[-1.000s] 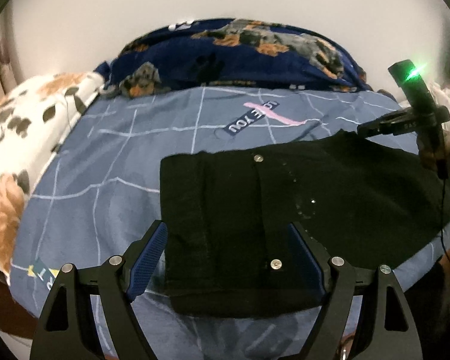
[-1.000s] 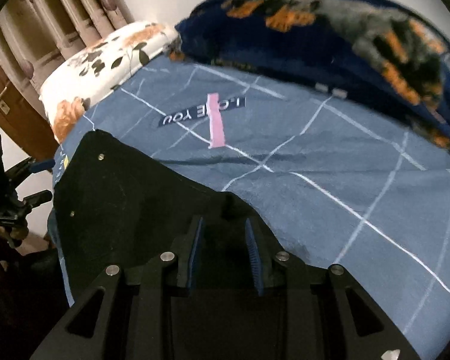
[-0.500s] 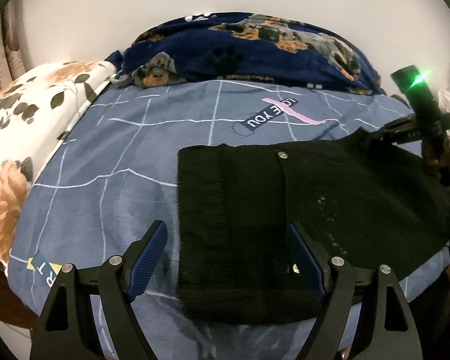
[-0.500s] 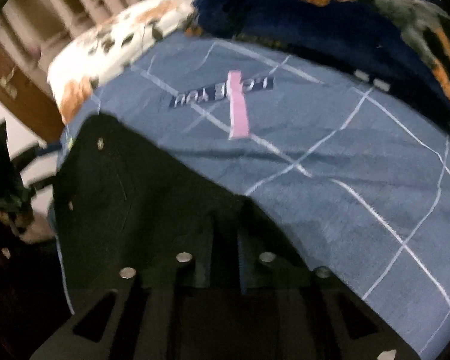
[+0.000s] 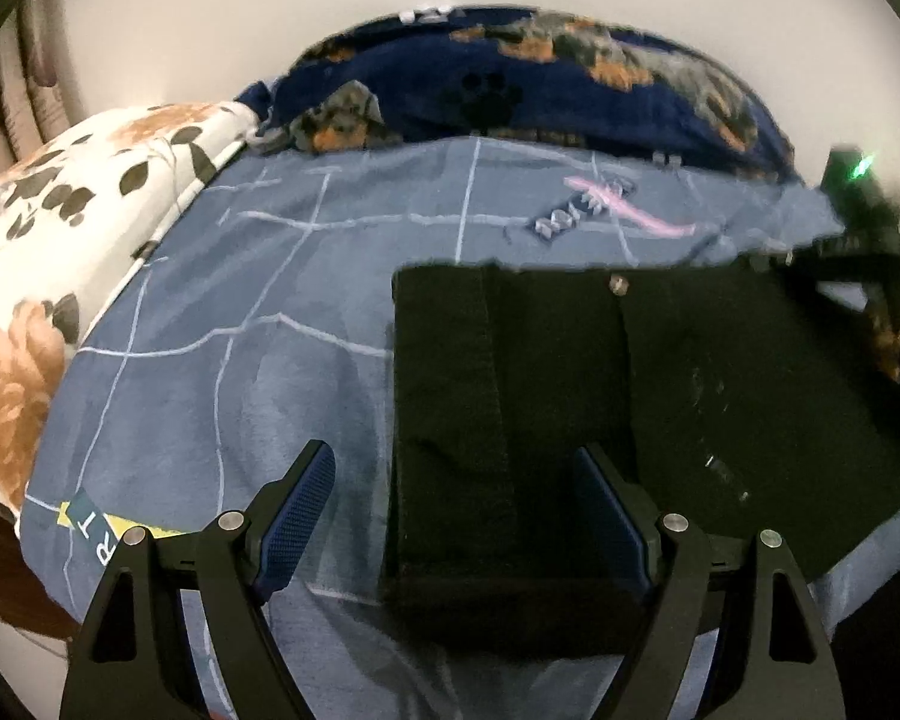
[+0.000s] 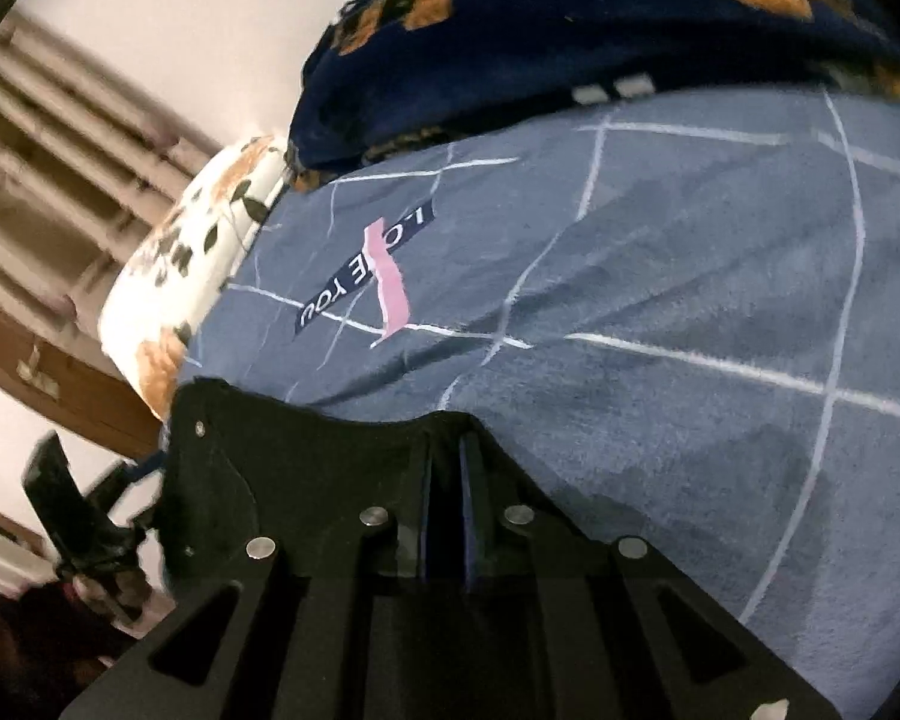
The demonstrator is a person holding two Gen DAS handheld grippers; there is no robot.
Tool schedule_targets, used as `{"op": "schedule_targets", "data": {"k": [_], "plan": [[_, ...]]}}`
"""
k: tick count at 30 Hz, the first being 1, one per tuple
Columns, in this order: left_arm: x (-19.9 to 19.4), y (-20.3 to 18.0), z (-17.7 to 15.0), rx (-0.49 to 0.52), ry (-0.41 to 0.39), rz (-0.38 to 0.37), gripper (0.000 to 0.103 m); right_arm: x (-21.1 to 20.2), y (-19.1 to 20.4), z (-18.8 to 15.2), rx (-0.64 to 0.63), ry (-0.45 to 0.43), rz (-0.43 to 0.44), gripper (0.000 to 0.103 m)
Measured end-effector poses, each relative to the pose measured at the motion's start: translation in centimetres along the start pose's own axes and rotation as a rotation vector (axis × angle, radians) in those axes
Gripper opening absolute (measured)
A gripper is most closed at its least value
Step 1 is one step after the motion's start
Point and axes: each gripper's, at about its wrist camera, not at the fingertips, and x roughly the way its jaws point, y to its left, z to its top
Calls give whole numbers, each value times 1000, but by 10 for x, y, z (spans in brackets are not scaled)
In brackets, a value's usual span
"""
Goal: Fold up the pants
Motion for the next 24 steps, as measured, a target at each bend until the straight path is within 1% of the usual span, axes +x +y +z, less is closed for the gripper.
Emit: {"op": "schedule_targets", "data": {"k": [1, 2, 3, 4, 6, 9, 11, 12, 13, 14, 15, 17, 18, 19, 20, 21, 22, 24], "plan": [[-7, -3, 3, 0, -35, -3, 82, 1, -3, 0, 15, 0, 13, 6], [-14, -8, 6, 11, -73, -10, 82, 0, -4, -1, 19, -2, 13, 6], [-18, -12, 8, 23, -92, -21, 82, 1, -2, -1, 10, -3, -1, 6], [-20, -20, 10, 52, -104, -39, 82, 1, 1, -1, -1, -6, -12, 6], [-16, -35, 13, 119, -96, -48, 82, 1, 3, -1, -7, -11, -20, 6], [-7, -54, 9, 207, -113, -61, 82, 1, -4, -1, 31, -11, 16, 6], [7, -63, 5, 249, -80, -69, 81, 0, -8, -1, 52, -13, 36, 6], [15, -63, 4, 254, -59, -58, 78, -1, -9, -1, 56, -14, 40, 7], [27, -62, 3, 253, -16, -33, 76, -1, -9, -1, 58, -14, 44, 7], [35, -58, 3, 233, 8, -53, 76, -1, -10, -1, 58, -13, 50, 8], [35, -55, 3, 208, -2, -71, 76, -2, -11, -1, 62, -12, 59, 10], [36, -54, 5, 193, 9, -73, 76, -7, -16, -1, 77, -26, 74, 16], [37, -56, 5, 198, 13, -68, 76, -11, -18, -1, 89, -34, 84, 21], [37, -56, 5, 202, 13, -66, 76, -15, -21, -1, 106, -44, 91, 30], [36, -56, 5, 199, 12, -69, 76, -26, -27, -3, 140, -72, 78, 37], [36, -55, 4, 197, 11, -73, 76, -37, -31, -6, 165, -97, 57, 40], [36, -57, 4, 200, 9, -71, 76, -52, -36, -10, 195, -131, 51, 40], [36, -58, 4, 210, 2, -62, 77, -104, -51, -30, 269, -272, 80, 40]]}}
